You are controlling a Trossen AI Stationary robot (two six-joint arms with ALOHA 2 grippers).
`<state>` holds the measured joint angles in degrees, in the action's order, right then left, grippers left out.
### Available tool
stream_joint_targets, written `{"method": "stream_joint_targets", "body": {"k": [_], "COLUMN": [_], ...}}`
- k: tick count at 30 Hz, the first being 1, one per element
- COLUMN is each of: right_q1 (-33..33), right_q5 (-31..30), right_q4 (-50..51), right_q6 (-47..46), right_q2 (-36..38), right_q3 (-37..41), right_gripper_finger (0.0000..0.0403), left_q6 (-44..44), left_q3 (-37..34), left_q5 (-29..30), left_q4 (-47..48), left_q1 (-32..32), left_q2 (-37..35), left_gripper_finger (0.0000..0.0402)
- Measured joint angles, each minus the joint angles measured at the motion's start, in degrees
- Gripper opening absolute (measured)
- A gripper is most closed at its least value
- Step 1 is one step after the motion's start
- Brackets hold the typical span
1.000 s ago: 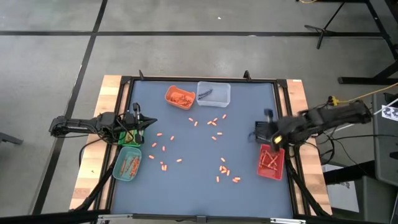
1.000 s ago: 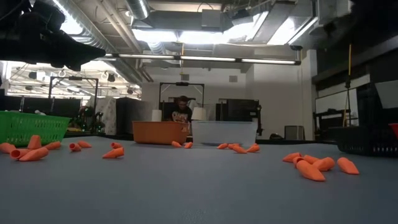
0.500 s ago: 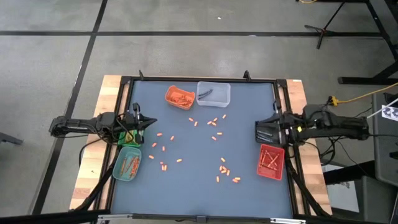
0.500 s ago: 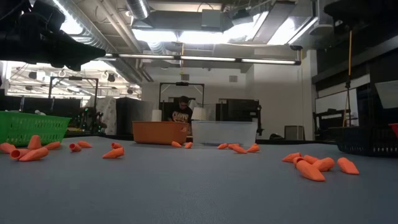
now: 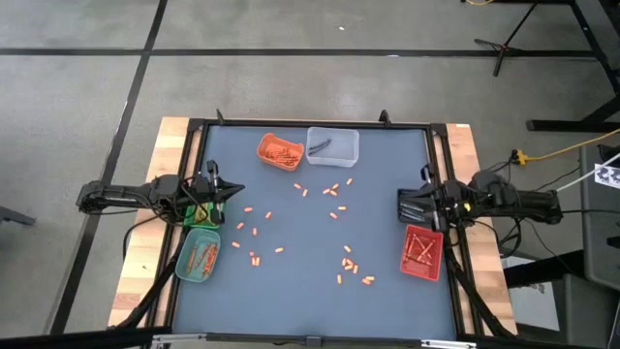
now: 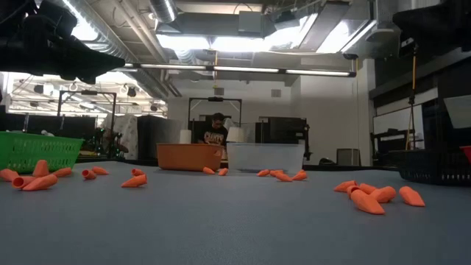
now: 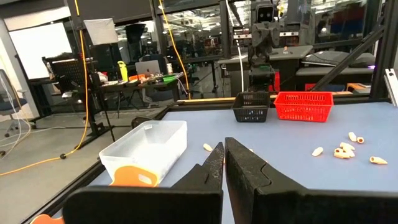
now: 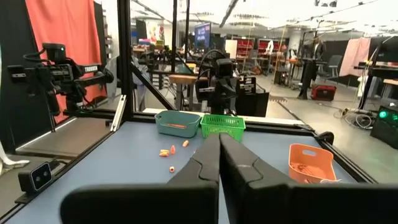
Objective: Sort crayons
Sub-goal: Return to home position
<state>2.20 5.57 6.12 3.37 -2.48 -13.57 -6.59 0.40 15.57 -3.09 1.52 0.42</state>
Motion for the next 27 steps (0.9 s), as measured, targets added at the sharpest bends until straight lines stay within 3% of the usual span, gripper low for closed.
{"method": "stream_joint_targets", "body": {"k": [7, 18, 27], "right_q1": [0.0, 0.0, 0.0], "right_q5": [0.0, -0.1, -5.3], "right_q4": [0.0, -14.7, -11.7], "right_q6": [1.3, 1.3, 2.8], "right_q2": [2.3, 2.2, 2.2], "right_q3": [2.6, 13.2, 13.2], "right_gripper_finger": [0.0001, 0.0005, 0.0005], "left_q6": [0.0, 0.0, 0.0], "left_q3": [0.0, 0.0, 0.0], "left_q5": [0.0, 0.0, 0.0], "left_q4": [0.0, 0.0, 0.0], "left_q1": [0.0, 0.0, 0.0], "left_q2": [0.0, 0.0, 0.0], "left_gripper_finger": [0.0001, 0.0001, 0.0001]}}
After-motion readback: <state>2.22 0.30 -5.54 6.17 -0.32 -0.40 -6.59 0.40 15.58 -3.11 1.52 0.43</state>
